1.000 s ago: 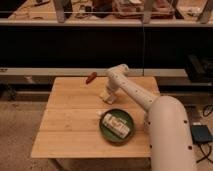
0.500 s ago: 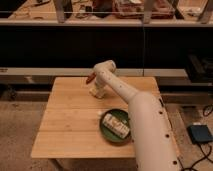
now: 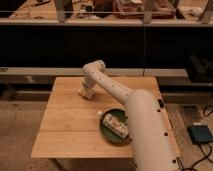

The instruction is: Wipe the white sponge on the table

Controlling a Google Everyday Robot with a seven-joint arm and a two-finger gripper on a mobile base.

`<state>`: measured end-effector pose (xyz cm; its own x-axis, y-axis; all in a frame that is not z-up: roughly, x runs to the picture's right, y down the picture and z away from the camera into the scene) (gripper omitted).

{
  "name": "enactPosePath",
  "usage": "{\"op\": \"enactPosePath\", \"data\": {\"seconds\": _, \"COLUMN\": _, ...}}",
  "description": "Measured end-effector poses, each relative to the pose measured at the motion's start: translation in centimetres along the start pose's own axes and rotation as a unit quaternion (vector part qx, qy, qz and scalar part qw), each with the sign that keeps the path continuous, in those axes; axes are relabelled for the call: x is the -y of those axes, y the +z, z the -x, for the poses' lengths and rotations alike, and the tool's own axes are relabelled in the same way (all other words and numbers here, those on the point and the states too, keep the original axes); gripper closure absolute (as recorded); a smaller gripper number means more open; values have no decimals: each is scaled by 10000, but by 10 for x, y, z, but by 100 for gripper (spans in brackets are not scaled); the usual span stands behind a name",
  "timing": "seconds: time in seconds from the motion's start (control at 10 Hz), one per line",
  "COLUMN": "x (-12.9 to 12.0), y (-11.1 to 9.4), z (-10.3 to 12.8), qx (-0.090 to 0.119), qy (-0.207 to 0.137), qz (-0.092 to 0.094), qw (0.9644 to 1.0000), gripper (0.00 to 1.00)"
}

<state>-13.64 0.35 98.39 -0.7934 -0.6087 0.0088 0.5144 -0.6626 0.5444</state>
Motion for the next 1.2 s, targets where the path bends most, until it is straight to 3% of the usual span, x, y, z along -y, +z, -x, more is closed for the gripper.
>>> {"op": "enactPosePath", "data": {"seconds": 0.2, "x": 40, "y": -13, "z": 0, "qx": -174, "qy": -369, "qz": -257, "qw": 9988, "gripper": 87}}
{"op": "enactPosePath", "data": {"seconds": 0.3, "x": 49, "y": -16, "z": 7, "qx": -182, "qy": -496, "qz": -296, "qw": 9982, "gripper": 87}}
{"op": "enactPosePath", "data": {"seconds": 0.5, "x": 64, "y": -19, "z": 35, "qx": -75, "qy": -799, "qz": -339, "qw": 9962, "gripper": 87}}
{"op": "enactPosePath", "data": {"seconds": 0.9, "x": 96, "y": -30, "z": 80, "qx": 13, "qy": -1311, "qz": -735, "qw": 9886, "gripper": 87}}
{"op": "enactPosePath", "data": {"seconds": 1.0, "x": 96, "y": -32, "z": 88, "qx": 31, "qy": -1322, "qz": -778, "qw": 9882, "gripper": 87}}
{"op": "enactPosePath", "data": {"seconds": 1.2, "x": 99, "y": -37, "z": 106, "qx": 35, "qy": -1285, "qz": -1045, "qw": 9862, "gripper": 72}}
